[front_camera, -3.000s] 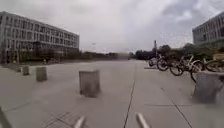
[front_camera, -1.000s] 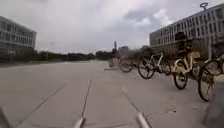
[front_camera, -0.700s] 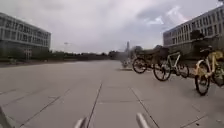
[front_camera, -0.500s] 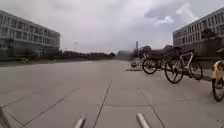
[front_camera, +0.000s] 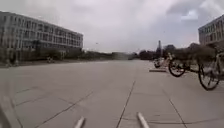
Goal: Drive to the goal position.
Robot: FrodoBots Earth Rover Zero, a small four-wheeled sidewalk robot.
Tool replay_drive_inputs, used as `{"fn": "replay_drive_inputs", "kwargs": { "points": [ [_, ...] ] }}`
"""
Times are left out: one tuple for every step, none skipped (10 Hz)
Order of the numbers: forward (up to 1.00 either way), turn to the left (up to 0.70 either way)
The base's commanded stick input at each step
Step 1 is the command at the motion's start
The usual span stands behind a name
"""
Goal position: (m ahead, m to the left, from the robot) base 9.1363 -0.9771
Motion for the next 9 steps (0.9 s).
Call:
{"fn": "replay_drive_inputs", "kwargs": {
  "points": [
    [0.7, 0.0],
    [0.7, 0.0],
    [0.7, 0.0],
    [0.7, 0.0],
    [0.7, 0.0],
    [0.7, 0.0],
    [0.7, 0.0],
    [0.7, 0.0],
    [0.7, 0.35]
  ]
}}
